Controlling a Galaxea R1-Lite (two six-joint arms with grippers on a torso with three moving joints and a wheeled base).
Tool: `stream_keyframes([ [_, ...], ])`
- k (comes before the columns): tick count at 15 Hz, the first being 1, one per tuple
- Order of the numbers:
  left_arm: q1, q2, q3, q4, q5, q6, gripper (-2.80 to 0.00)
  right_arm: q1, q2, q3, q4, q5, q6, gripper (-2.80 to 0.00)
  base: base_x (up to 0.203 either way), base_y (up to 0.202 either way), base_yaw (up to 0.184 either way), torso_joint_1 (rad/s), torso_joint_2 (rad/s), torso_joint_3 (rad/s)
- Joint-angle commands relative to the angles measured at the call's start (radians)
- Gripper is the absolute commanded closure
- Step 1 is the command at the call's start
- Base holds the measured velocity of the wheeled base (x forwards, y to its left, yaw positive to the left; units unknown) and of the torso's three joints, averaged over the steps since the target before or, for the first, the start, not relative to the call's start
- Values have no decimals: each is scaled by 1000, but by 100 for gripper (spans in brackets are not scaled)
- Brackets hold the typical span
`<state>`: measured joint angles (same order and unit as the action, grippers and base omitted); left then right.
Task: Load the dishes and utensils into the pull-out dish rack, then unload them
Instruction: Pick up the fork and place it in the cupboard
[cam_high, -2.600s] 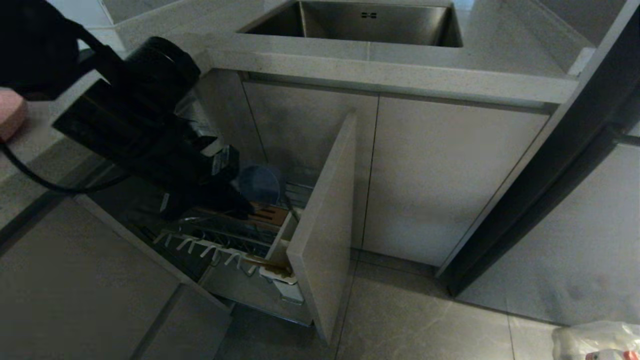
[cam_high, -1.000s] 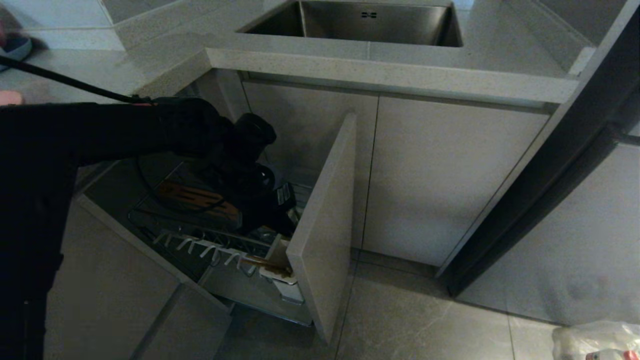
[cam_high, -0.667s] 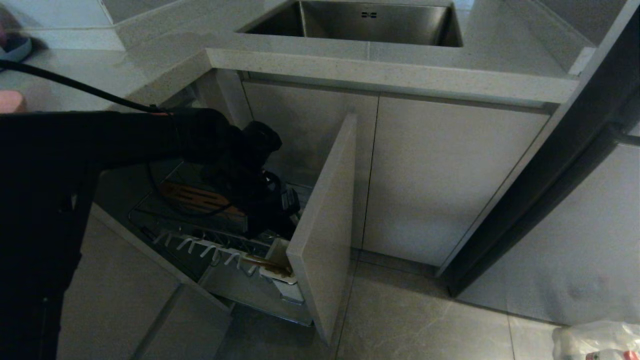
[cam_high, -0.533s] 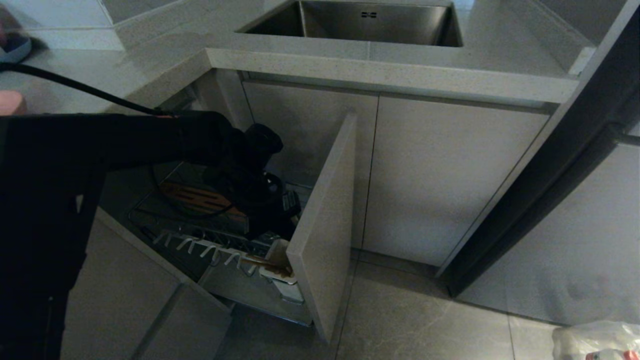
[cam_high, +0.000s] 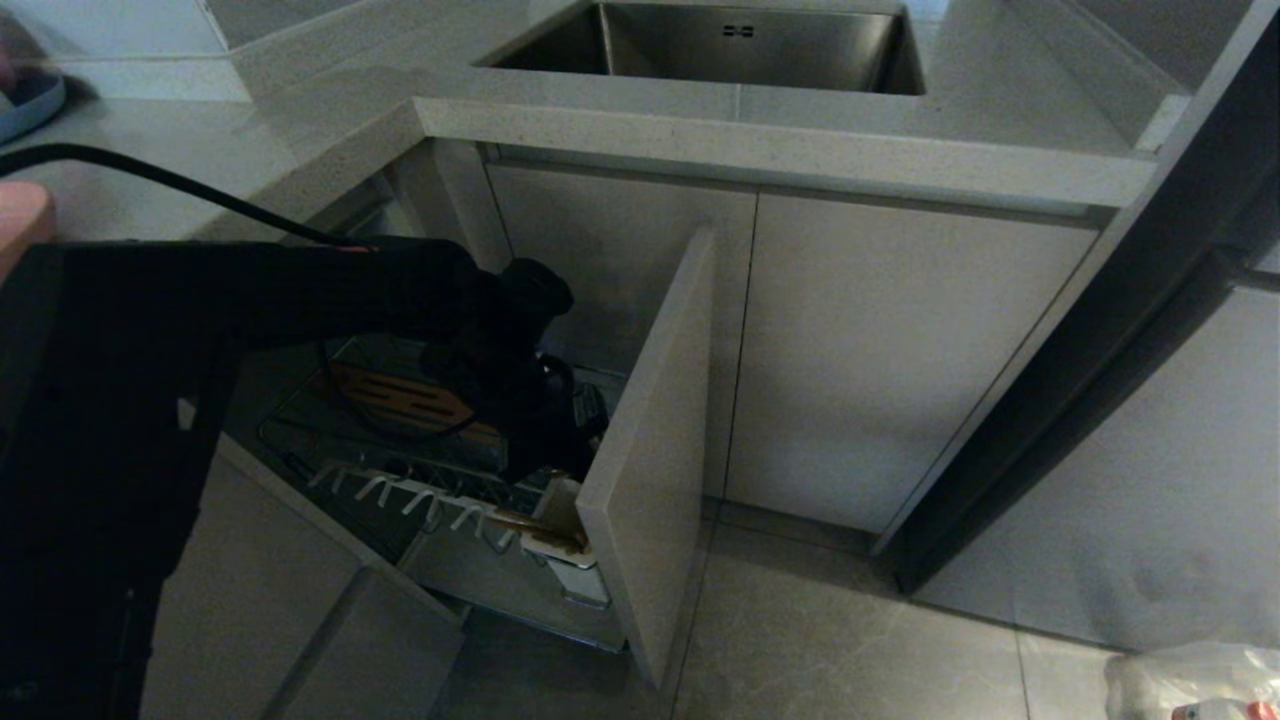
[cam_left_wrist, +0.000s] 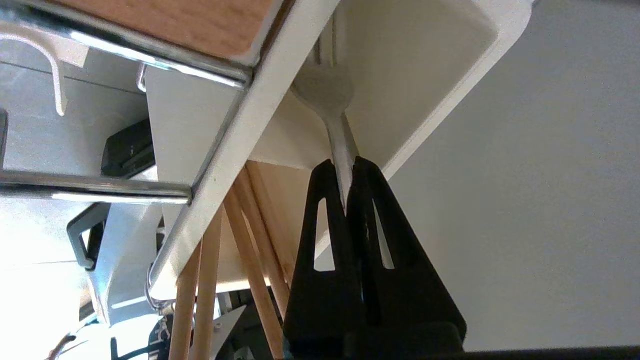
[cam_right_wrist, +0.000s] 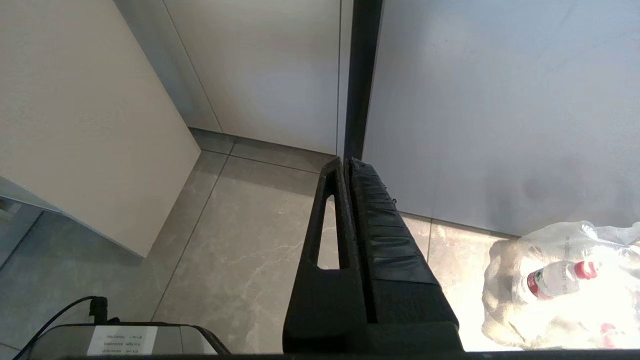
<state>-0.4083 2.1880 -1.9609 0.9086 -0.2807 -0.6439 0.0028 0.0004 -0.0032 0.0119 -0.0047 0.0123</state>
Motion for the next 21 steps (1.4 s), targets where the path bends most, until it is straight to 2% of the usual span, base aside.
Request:
stream_keyframes([
  [1,0,7,0,-2,2,-3,0,0,0,0,0,0,0,0,0,0,0,0,0,0],
  [10,0,-14,0,-10,11,-7,0,0,0,0,0,-1,0,0,0,0,0,0,0,0],
  [11,0,-17,0,-10,13,-7,-280,0,0,0,0,0,0,0,0,0,0,0,0,0],
  [17,1,-50,0,-10,15,-8,-280,0,0,0,0,0,-1,0,0,0,0,0,0,0],
  [21,0,-96,0,-8,56,-8,-280,0,1,0,0,0,0,0,0,0,0,0,0,0],
])
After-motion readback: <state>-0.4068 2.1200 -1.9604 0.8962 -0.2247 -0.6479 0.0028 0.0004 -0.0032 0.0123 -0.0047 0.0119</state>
